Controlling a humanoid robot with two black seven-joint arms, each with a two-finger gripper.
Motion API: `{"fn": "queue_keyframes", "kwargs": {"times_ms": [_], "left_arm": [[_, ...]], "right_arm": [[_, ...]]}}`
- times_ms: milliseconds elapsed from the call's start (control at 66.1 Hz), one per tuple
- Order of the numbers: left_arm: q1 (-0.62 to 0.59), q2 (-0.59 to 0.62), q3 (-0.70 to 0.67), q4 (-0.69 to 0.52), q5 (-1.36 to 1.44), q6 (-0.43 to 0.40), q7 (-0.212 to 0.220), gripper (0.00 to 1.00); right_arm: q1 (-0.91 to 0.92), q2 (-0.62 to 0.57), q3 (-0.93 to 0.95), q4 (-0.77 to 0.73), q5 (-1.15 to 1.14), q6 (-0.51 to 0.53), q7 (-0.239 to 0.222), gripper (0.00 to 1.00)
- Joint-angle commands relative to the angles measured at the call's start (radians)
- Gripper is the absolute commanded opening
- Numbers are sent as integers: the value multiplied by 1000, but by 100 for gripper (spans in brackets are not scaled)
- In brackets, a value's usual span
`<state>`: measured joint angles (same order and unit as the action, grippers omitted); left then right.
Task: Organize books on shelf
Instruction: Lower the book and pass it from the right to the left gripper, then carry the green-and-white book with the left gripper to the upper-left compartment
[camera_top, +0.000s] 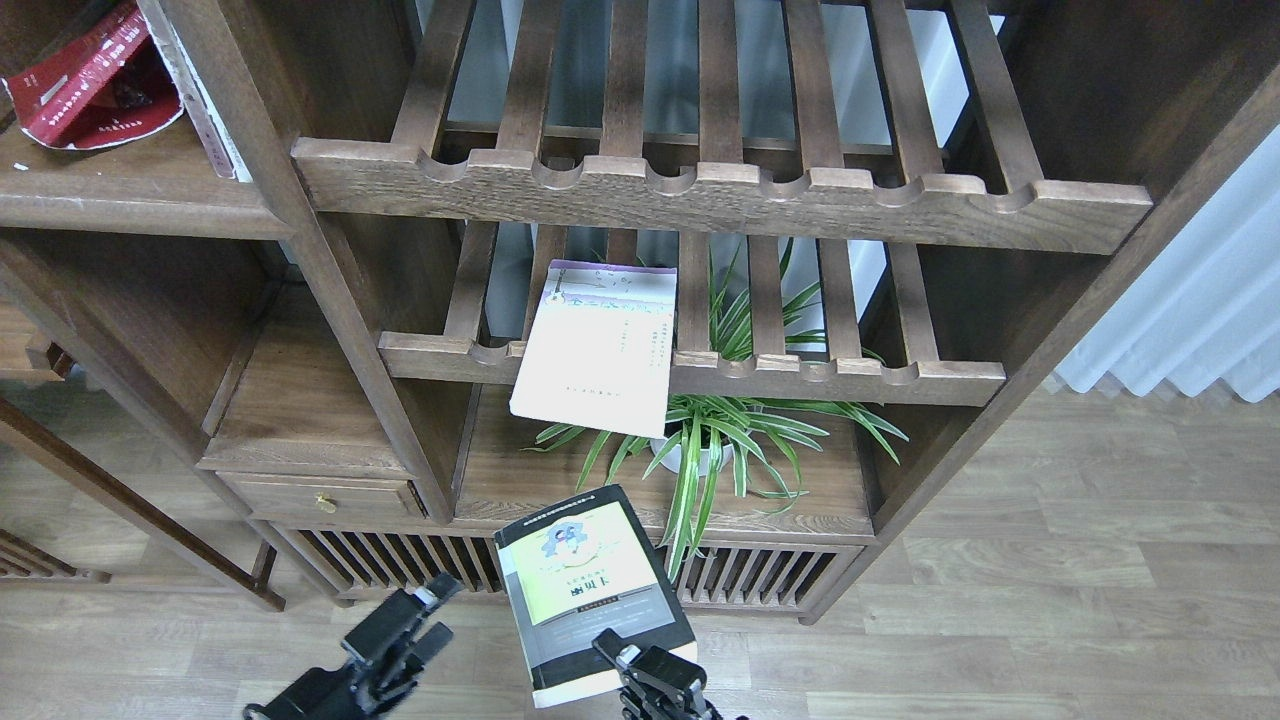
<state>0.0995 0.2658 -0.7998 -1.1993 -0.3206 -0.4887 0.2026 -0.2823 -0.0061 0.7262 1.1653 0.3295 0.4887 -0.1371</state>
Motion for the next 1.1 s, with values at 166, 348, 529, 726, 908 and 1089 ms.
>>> {"fn": "queue_keyframes", "kwargs": {"times_ms": [166,348,529,726,908,1089], "left_arm": [[-12,-96,19,40,-3,0,-2,90],[-21,-146,33,49,-17,0,-37,52],[-26,-143,42,50,-40,0,-38,7],[-32,-131,42,49,-41,0,-31,7],[-44,-82,37,47,-41,0,-31,6],[-60,10,-44,38,-41,0,-23,6]], "right_arm": [[-29,6,-31,1,-21,0,-24,12],[-61,6,-34,2,-29,0,-47,12],[-63,6,-30,2,-33,0,-47,12],[-63,6,-22,1,-33,0,-45,13],[-63,6,-33,7,-63,0,-44,64],[-72,6,-21,7,-150,0,-39,99]]}}
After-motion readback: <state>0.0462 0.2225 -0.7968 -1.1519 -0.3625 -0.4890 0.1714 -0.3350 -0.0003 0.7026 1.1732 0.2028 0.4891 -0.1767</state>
